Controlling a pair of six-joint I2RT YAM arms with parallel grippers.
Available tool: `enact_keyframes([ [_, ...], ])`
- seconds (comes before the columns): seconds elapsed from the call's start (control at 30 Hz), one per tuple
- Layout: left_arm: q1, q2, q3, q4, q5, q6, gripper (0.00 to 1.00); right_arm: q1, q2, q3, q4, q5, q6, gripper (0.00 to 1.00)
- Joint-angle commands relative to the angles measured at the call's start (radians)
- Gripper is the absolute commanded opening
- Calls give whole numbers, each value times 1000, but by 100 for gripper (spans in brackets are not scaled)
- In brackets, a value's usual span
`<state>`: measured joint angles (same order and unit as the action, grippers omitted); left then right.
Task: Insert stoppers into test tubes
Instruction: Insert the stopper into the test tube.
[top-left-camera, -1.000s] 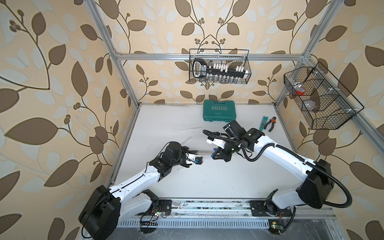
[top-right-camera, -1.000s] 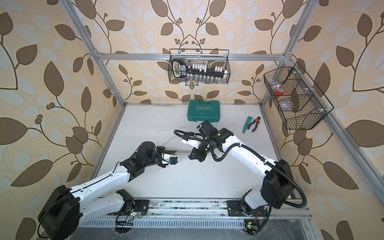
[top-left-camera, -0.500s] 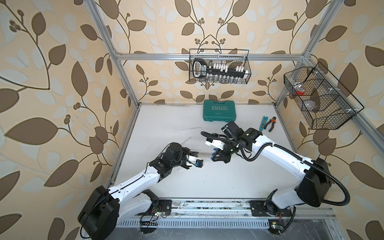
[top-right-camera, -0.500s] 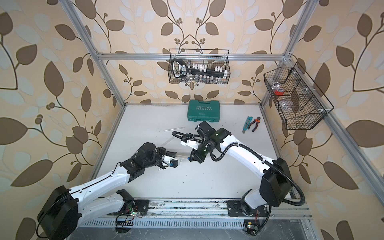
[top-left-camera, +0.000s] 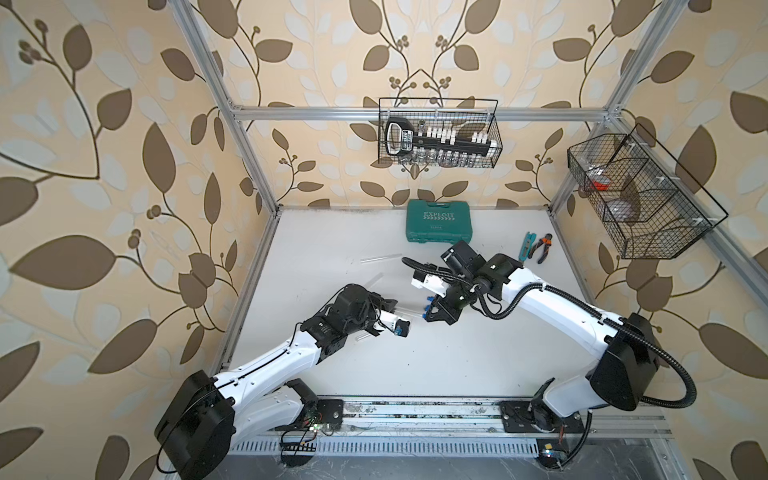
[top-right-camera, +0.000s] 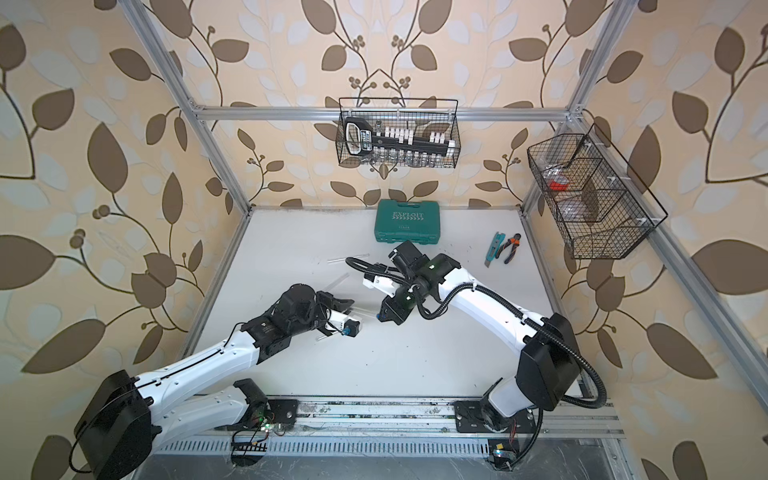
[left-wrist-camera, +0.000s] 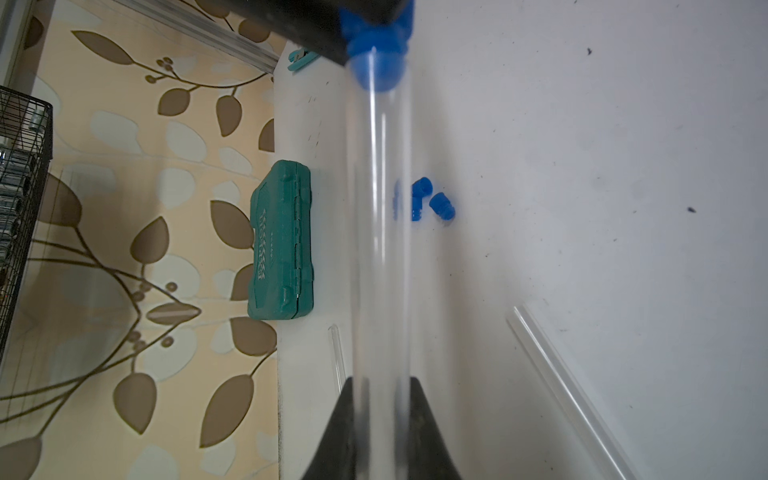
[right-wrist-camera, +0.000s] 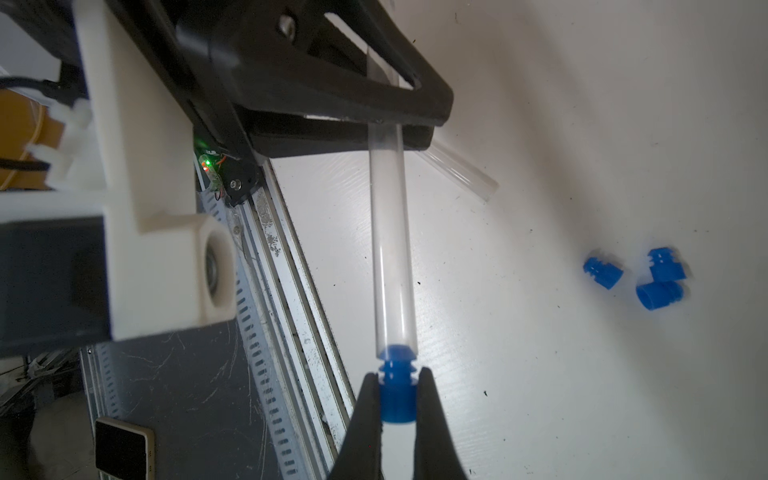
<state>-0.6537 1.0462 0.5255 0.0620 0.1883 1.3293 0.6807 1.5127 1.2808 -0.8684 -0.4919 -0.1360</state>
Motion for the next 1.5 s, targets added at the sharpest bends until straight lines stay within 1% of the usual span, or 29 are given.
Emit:
enact_keyframes([
  [0.0, -72, 0, 54, -92, 244, 26, 0, 8, -46, 0, 343, -6, 26, 0],
  [0.13, -72, 15, 83, -125, 331, -47, 0, 8, -72, -33, 418, -1, 36, 0],
  [0.23, -79, 27, 98, -144, 374, -65, 0, 8, -86, -49, 444, -9, 40, 0],
  [0.3, -94, 39, 109, -154, 378, -64, 0, 8, -85, -55, 450, -28, 46, 0],
  [0.37, -112, 50, 112, -150, 378, -65, 0, 31, -82, -65, 464, -40, 63, 0],
  [0.47, -136, 65, 113, -132, 376, -74, 0, 40, -93, -109, 524, -43, 106, 0],
  [0.67, -146, 62, 105, -83, 376, -94, 0, 45, -98, -135, 564, -31, 122, 0],
  [0.7, -146, 59, 102, -76, 370, -94, 0, 45, -100, -135, 567, -26, 122, 2],
  [0.73, -146, 55, 99, -74, 361, -94, 0, 45, -102, -132, 570, -21, 121, 8],
  [0.83, -146, 37, 78, -44, 291, -129, 0, 38, -133, -133, 573, -18, 108, 33],
  [0.87, -146, 30, 57, -1, 248, -155, 0, 32, -153, -134, 571, -15, 102, 45],
  [0.9, -141, 25, 30, 41, 216, -170, 0, 23, -179, -136, 571, -11, 108, 59],
  [0.93, -137, 22, 11, 64, 202, -181, 0, 14, -201, -136, 567, -24, 109, 64],
  [1.03, -130, 12, -20, 127, 189, -272, 0, -46, -281, -144, 562, -79, 154, 67],
  [1.13, -130, 4, -59, 270, 170, -426, 0, -129, -368, -168, 559, -96, 270, 65],
  [1.2, -128, 7, -87, 435, 134, -612, 0, -189, -428, -191, 552, -69, 417, 59],
  [1.23, -128, 13, -95, 512, 114, -721, 0, -222, -453, -197, 529, -39, 520, 59],
  [1.27, -127, 22, -97, 567, 90, -829, 0, -253, -467, -201, 513, -39, 612, 59],
  [1.3, -128, 34, -90, 606, 58, -955, 0, -298, -478, -212, 516, -93, 716, 58],
  [1.33, -128, 48, -80, 619, 37, -1047, 0, -341, -480, -232, 544, -176, 833, 58],
  [1.4, -129, 79, -86, 695, 40, -1153, 0, -383, -472, -287, 661, -352, 1047, 58],
  [1.43, -129, 97, -100, 762, 38, -1192, 0, -382, -470, -313, 722, -407, 1144, 59],
  [1.47, -129, 115, -112, 817, 29, -1223, 0, -377, -472, -333, 767, -436, 1207, 62],
])
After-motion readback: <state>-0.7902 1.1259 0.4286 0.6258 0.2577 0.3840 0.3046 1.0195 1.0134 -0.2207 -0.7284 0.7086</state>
